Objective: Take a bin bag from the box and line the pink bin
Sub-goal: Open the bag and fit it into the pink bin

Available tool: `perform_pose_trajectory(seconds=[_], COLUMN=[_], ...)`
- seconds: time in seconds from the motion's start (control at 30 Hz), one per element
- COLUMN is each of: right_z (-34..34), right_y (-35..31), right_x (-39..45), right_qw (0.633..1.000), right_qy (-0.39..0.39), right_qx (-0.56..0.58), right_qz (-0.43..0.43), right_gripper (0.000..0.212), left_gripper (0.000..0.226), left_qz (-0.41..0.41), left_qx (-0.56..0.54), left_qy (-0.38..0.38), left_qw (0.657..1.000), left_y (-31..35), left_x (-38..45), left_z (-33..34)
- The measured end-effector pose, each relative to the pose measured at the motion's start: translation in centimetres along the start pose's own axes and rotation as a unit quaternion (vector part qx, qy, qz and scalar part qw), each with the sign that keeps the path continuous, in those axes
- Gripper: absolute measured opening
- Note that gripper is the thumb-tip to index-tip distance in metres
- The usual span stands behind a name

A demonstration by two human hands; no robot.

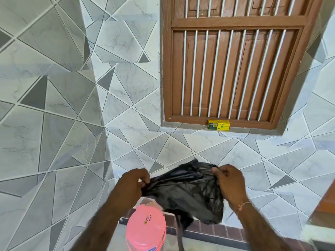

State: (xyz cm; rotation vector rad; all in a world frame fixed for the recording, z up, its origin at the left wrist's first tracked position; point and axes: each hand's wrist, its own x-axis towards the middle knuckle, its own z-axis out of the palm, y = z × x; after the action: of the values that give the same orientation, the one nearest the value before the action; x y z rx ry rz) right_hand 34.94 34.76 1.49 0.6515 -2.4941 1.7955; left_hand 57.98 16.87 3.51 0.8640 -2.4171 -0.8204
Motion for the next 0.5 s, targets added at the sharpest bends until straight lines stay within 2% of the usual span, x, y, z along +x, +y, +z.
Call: perform_pose_trajectory(seconds=[0.07, 0.13, 0.23, 0.3, 0.37, 0.43, 0.5], right_z=[-1.0, -1.5, -2.1, -2.9, -3.5, -3.7, -3.3], right_y=[0.8, 1.2, 2.1, 2.8, 3.0, 2.7, 1.9], right_x=[0.5, 0.5, 0.5, 0.6, 0.5, 0.1, -0.3], right_qw=[0.996, 0.994, 0.988, 0.981, 0.977, 0.968, 0.947], right_qy=[0.035, 0.039, 0.065, 0.081, 0.075, 0.075, 0.081], right_qx=[-0.075, -0.097, -0.124, -0.165, -0.193, -0.230, -0.276], right_qz=[-0.022, -0.039, -0.069, -0.067, -0.047, -0.061, -0.141], right_gripper=[0.024, 0.021, 0.017, 0.018, 0.017, 0.010, 0.028], left_gripper=[0.027, 0.025, 0.024, 0.023, 0.017, 0.018, 0.034], left_qz=[-0.004, -0.025, -0.073, -0.104, -0.119, -0.093, -0.052], left_qx=[0.192, 0.256, 0.201, 0.132, -0.002, -0.076, -0.103], left_qy=[-0.009, 0.052, 0.212, 0.270, 0.284, 0.269, 0.231], left_qw=[0.981, 0.965, 0.954, 0.948, 0.951, 0.956, 0.966], left_y=[-0.3, 0.1, 1.3, 1.1, 0.6, 0.6, 1.1], left_x=[0.1, 0.0, -0.2, 0.1, 0.5, 0.6, 0.7], left_z=[0.1, 0.6, 0.6, 0.3, 0.1, 0.2, 0.5])
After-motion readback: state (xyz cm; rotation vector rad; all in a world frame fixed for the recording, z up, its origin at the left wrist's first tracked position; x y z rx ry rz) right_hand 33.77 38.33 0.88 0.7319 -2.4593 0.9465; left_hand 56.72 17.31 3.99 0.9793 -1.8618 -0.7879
